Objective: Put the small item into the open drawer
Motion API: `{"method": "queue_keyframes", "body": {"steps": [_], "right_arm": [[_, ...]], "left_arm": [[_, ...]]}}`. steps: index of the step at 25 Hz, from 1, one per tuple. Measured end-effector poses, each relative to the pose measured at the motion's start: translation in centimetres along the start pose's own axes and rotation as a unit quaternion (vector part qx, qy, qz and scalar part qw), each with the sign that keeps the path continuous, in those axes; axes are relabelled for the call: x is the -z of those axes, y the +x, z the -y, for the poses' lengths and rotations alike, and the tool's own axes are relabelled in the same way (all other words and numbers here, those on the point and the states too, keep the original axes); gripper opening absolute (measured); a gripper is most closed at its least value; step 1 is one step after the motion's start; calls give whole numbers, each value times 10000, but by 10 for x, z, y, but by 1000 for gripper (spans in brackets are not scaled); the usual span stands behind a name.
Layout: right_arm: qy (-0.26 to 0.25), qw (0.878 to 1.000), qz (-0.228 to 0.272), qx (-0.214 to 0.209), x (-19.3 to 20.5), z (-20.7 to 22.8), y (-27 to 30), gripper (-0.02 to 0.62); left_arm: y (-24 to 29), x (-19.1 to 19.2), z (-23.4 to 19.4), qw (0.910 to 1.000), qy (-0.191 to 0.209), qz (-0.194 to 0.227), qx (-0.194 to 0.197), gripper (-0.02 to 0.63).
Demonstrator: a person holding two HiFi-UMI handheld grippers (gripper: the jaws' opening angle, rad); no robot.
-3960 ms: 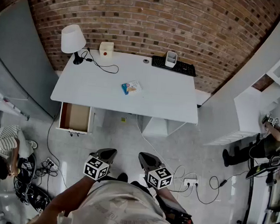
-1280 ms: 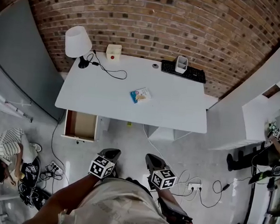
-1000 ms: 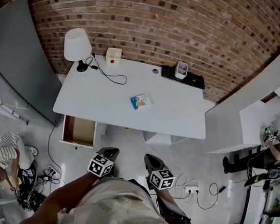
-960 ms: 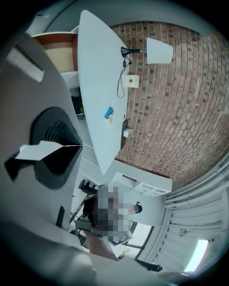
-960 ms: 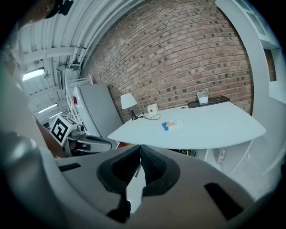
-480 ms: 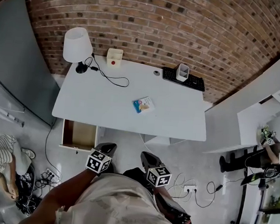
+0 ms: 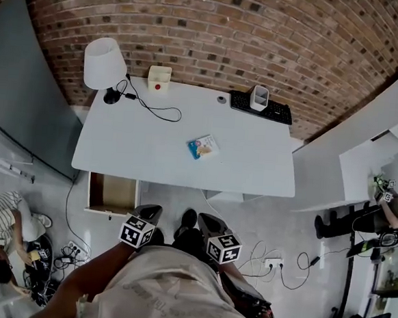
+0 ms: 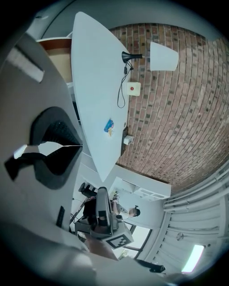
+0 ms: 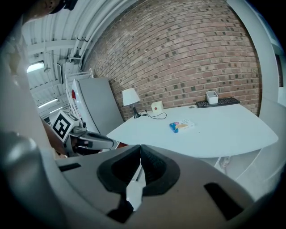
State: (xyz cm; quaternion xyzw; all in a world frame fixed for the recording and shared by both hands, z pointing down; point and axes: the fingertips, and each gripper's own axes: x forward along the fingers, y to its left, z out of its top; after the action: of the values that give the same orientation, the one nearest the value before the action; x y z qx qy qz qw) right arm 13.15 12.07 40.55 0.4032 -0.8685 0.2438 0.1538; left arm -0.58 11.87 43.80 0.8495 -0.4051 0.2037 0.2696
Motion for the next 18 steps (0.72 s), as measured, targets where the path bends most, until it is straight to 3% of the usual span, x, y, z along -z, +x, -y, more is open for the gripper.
{"method": "queue_keyframes", "body": {"steps": [7,18], "right_arm": [[20,9999,8,-156,-12,18,19,6],[181,9998,73,-100,-43,87,35,6]], "left_arm": [[17,-14,-11,9998,28,-105,-148,8],[70,-51,-8,9995,151,-278,-94,8]]}}
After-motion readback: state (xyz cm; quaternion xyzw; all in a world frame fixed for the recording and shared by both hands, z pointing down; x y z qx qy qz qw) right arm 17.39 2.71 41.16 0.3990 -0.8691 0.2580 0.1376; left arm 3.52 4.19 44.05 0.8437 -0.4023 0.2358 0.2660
